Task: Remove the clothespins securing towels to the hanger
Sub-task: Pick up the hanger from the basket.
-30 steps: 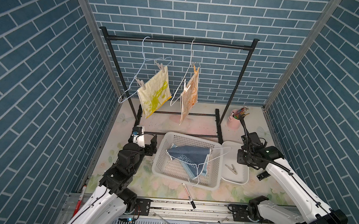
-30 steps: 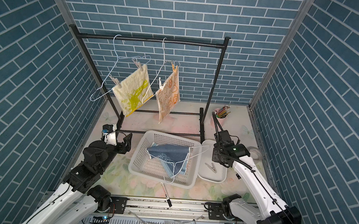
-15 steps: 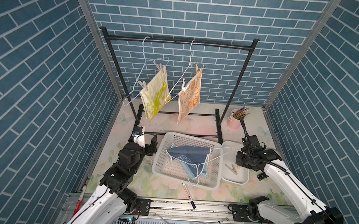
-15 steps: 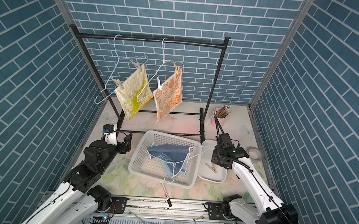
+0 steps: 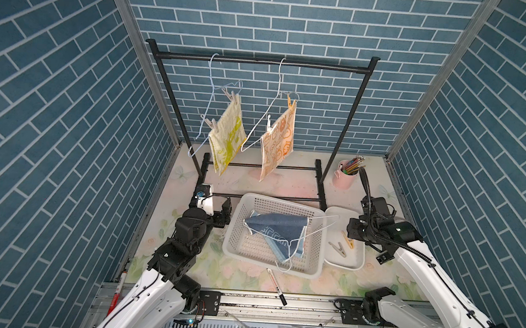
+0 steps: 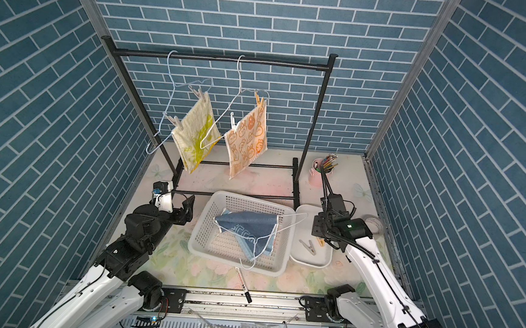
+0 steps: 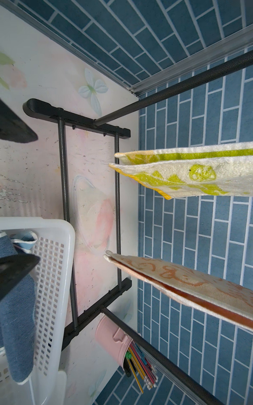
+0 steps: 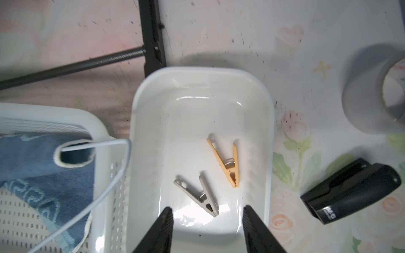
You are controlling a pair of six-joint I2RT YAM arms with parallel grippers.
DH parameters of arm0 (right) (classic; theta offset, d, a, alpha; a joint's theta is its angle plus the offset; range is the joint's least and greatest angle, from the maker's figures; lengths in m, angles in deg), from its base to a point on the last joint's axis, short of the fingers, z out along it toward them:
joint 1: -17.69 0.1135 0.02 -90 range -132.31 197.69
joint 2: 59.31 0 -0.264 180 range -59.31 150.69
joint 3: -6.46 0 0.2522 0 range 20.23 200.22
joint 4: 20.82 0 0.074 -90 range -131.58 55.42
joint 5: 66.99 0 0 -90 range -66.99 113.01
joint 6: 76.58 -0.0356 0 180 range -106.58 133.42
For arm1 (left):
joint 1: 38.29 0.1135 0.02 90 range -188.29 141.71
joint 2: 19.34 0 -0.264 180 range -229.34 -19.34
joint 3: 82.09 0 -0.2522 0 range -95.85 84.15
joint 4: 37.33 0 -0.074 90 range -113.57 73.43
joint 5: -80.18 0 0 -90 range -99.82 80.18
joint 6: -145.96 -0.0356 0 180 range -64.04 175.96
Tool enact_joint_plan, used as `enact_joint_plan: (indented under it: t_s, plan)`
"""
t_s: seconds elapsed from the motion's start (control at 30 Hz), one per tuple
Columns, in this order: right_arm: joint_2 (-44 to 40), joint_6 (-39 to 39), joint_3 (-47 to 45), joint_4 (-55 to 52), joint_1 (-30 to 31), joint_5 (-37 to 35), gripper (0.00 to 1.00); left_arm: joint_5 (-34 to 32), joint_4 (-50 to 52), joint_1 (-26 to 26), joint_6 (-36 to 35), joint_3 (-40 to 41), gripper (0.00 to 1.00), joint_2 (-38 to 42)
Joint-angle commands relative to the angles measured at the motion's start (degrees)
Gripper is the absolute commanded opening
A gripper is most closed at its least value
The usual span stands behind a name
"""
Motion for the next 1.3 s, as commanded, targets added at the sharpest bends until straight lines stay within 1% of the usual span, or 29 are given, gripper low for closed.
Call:
enact_joint_plan:
  t_s: [0.0, 0.07, 0.13, 0.2, 0.23, 0.3, 0.4, 0.53, 0.6, 0.67, 0.77, 0.87, 1.13, 1.27]
  plan:
    - [-4.6, 10.0, 3.5, 2.7, -0.2, -1.0, 0.54, 0.2, -0.7, 0.1, -0.6, -0.9, 0.8, -0.5]
    - [-7.3, 14.8, 4.1, 5.6, -0.2, 0.7, 0.55, 0.3, -1.1, 0.1, -0.5, -1.0, 0.8, -0.8]
    - [-10.1, 20.9, 3.9, 9.4, -0.1, 4.9, 0.55, 0.4, -1.4, 0.2, -0.5, -0.9, 0.8, -1.1]
    - [-12.7, 26.7, 2.9, 13.0, -0.1, 10.1, 0.56, 0.4, -1.6, 0.2, -0.4, -0.9, 0.8, -1.2]
    - [-13.8, 30.1, 2.3, 14.9, -0.1, 14.1, 0.59, 0.3, -1.7, 0.1, -0.2, -0.9, 0.8, -1.3]
    - [-15.5, 36.3, 1.1, 17.1, 0.0, 20.7, 0.59, 0.1, -1.5, 0.2, 0.0, -1.2, 0.8, -1.5]
    - [-16.8, 46.2, -0.3, 18.2, 0.5, 30.1, 0.63, -0.2, -0.7, 0.1, 0.2, -1.7, 0.8, -1.9]
    - [-16.7, 55.6, -1.1, 18.0, 1.9, 36.2, 0.64, -0.8, -0.4, 0.1, 0.5, -1.9, 0.8, -2.1]
    - [-16.1, 61.6, -1.4, 16.5, 3.8, 38.2, 0.67, -1.0, -0.1, 0.2, 0.6, -2.1, 0.8, -2.1]
    - [-15.1, 67.2, -1.7, 14.5, 6.8, 36.9, 0.7, -1.2, -0.1, 0.2, 0.5, -2.2, 0.8, -2.1]
    - [-12.1, 74.0, -2.0, 11.6, 13.1, 31.5, 0.72, -1.5, -0.2, 0.0, 0.6, -2.2, 0.8, -2.3]
    - [-8.6, 77.5, -2.5, 11.5, 17.3, 28.5, 0.72, -1.7, -0.1, 0.2, 0.5, -2.2, 0.8, -2.6]
    - [-2.1, 85.1, -6.6, 19.4, 23.3, 23.8, 0.71, -2.4, 0.6, 0.2, -0.4, -2.5, 0.81, -2.7]
    - [0.1, 86.7, -11.7, 27.3, 26.1, 22.2, 0.7, -2.4, 0.7, 0.1, -0.5, -2.4, 0.81, -2.7]
